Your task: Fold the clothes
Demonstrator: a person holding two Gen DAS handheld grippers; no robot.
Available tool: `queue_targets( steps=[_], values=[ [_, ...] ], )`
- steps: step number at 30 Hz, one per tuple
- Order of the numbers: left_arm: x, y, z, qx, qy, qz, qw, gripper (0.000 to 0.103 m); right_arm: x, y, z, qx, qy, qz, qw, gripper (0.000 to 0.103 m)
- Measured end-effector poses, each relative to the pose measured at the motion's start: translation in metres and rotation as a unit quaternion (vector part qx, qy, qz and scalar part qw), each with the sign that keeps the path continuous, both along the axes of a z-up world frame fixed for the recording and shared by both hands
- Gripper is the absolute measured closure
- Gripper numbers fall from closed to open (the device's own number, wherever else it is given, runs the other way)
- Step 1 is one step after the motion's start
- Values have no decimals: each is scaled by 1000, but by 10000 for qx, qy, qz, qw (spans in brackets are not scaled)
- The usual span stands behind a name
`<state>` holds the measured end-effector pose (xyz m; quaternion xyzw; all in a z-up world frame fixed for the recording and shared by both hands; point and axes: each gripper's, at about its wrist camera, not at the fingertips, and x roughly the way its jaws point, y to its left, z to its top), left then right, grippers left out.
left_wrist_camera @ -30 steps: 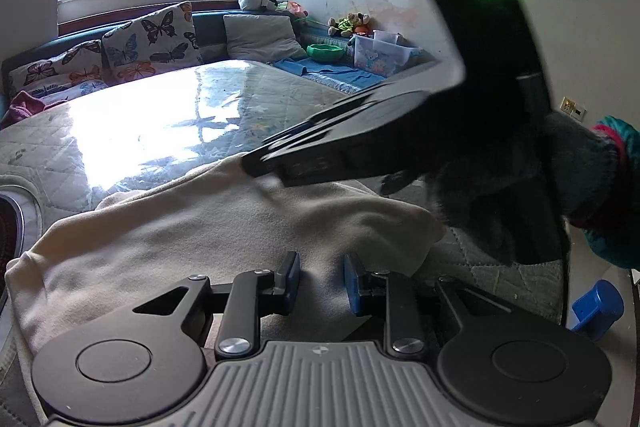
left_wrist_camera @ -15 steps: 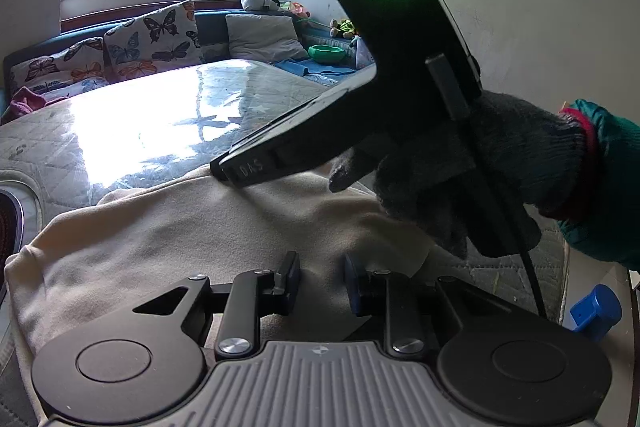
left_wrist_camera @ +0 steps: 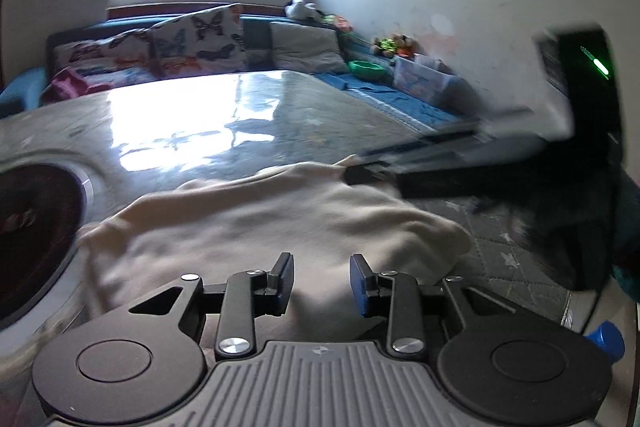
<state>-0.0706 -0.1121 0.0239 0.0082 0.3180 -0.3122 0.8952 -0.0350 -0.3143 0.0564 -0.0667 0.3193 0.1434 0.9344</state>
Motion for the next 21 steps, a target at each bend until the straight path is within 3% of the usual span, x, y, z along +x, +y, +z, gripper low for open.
queue_targets(
  steps=[10,14,21],
  values=[
    [-10,35,-4,-100,236,364,9990,69,-49,8,-19,-55,1,-6,10000,64],
    [-13,39,4,-151,177,542,9983,52,-55,9,-18,-4,-53,-82,10000,62],
    [-13,51,8,-117,225,892,9957,45,-64,11,-16,176,-119,-192,9996,56]
  ],
)
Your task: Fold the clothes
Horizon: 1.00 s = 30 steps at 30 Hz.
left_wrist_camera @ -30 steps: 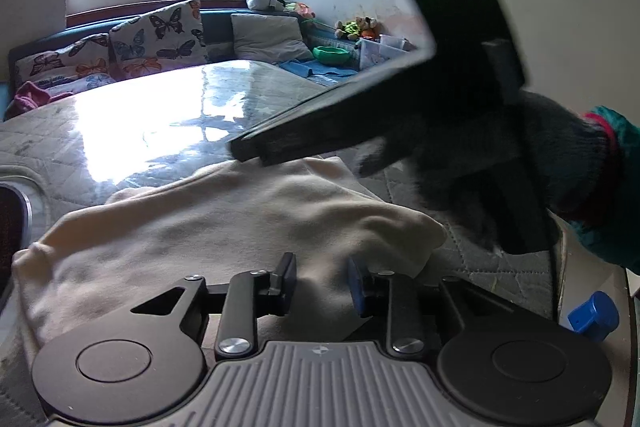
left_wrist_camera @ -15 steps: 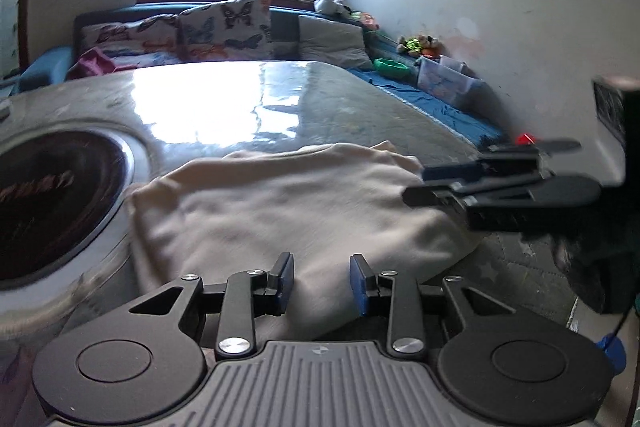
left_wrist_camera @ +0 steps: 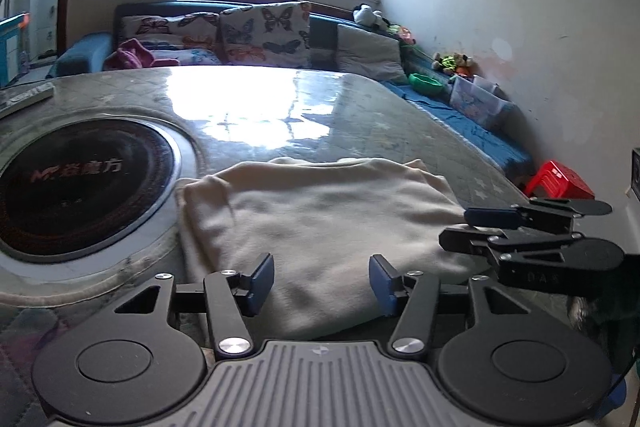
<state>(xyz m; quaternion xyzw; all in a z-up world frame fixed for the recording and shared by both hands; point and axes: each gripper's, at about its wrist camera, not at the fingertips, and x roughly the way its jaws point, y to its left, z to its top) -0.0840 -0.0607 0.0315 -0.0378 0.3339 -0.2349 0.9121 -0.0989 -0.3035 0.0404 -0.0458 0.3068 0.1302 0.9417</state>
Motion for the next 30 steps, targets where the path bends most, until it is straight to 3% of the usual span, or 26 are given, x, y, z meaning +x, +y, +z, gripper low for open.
queue_targets(
  steps=[8,14,16,26,30],
  values=[
    [-1,11,5,36,80,367,9993,26,-11,10,2,-17,-20,57,10000,55],
    [-5,13,7,187,82,534,9984,12,-19,18,4,-29,-35,100,9999,45],
    [-6,15,6,189,116,567,9981,10,-22,21,4,-33,-40,115,9999,40],
    [-10,25,2,239,308,847,9956,1,-30,29,5,-122,-24,155,9998,39],
    [-10,30,1,246,376,963,9943,0,-34,35,5,-206,-28,218,9995,33]
  ],
)
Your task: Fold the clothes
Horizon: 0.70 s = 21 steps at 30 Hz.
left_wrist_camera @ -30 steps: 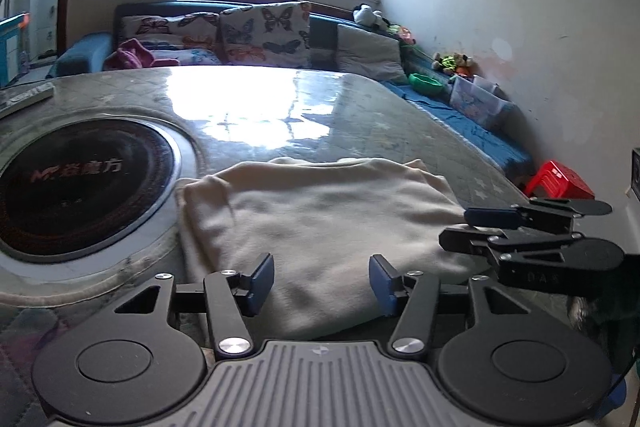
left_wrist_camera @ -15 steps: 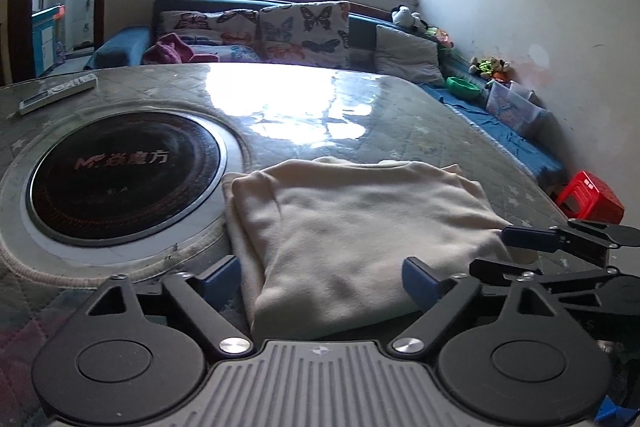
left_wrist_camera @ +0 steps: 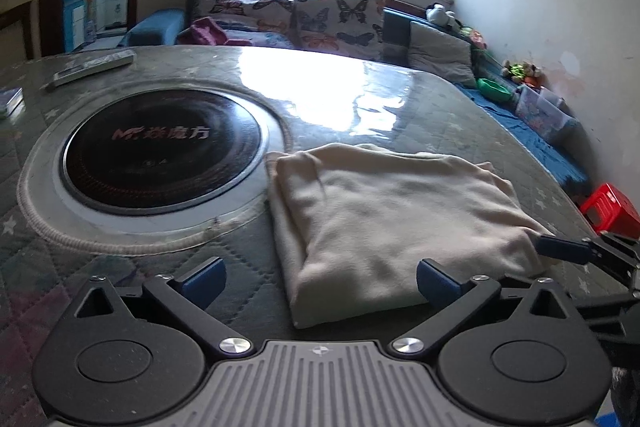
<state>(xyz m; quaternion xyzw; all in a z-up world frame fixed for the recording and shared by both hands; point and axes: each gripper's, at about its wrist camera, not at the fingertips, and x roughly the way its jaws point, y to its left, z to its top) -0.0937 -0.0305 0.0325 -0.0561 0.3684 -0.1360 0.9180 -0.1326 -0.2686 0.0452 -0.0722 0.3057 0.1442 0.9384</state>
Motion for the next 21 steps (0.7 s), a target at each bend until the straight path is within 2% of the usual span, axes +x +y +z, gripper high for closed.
queue_targets(
  steps=[12,16,21],
  values=[
    [0,13,-1,19,163,308,9994,0,-7,17,-1,-52,12,123,9999,27],
    [-2,13,0,77,182,332,9993,0,-10,19,-3,-79,-7,88,9999,17],
    [-2,14,-1,108,239,381,9989,0,-12,22,-3,-136,-15,177,9997,15]
  ],
)
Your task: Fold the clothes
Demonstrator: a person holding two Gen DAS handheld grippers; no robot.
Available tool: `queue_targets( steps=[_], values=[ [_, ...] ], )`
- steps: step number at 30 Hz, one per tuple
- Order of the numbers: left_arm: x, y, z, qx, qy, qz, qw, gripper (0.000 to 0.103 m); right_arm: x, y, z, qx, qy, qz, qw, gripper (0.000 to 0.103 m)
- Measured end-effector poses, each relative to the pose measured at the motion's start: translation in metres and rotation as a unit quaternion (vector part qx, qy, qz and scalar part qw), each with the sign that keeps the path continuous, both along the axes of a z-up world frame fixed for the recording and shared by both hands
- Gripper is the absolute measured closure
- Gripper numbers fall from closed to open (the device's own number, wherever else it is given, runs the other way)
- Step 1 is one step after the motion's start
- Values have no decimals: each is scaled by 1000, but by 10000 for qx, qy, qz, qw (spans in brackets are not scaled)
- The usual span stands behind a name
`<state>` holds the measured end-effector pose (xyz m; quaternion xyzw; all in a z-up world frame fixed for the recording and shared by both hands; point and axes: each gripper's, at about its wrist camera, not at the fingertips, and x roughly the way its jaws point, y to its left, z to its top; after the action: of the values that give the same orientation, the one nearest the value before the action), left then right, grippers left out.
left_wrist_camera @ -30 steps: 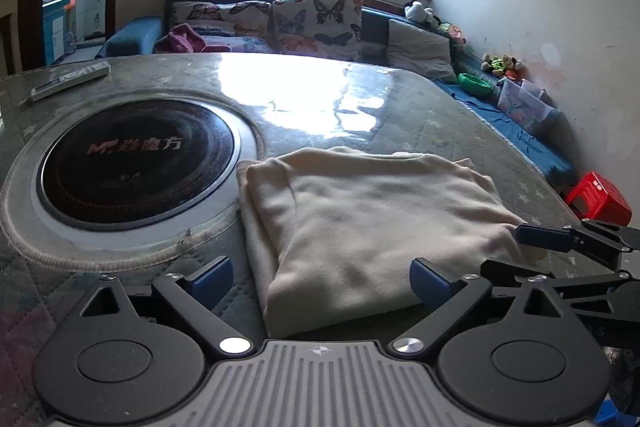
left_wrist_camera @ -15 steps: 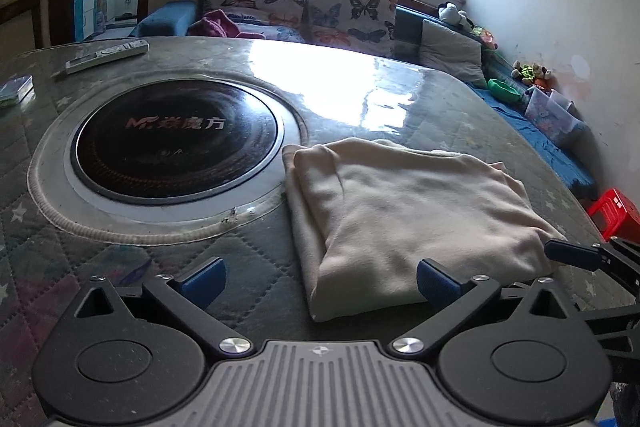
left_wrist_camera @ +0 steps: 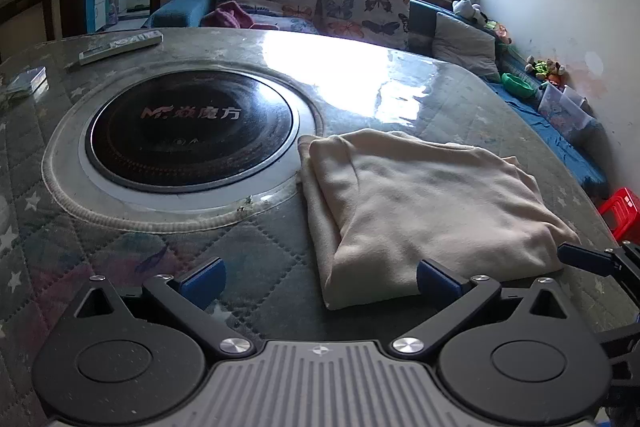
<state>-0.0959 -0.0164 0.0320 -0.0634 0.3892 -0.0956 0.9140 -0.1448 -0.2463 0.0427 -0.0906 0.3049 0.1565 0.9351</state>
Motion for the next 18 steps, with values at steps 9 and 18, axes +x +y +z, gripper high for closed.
queue_targets(
  steps=[9,18],
  values=[
    [4,4,1,23,58,71,10000,0,4,9,2,-63,-20,156,9999,15],
    [16,15,6,-95,79,238,9996,0,9,33,1,-401,-63,658,9970,15]
  ],
)
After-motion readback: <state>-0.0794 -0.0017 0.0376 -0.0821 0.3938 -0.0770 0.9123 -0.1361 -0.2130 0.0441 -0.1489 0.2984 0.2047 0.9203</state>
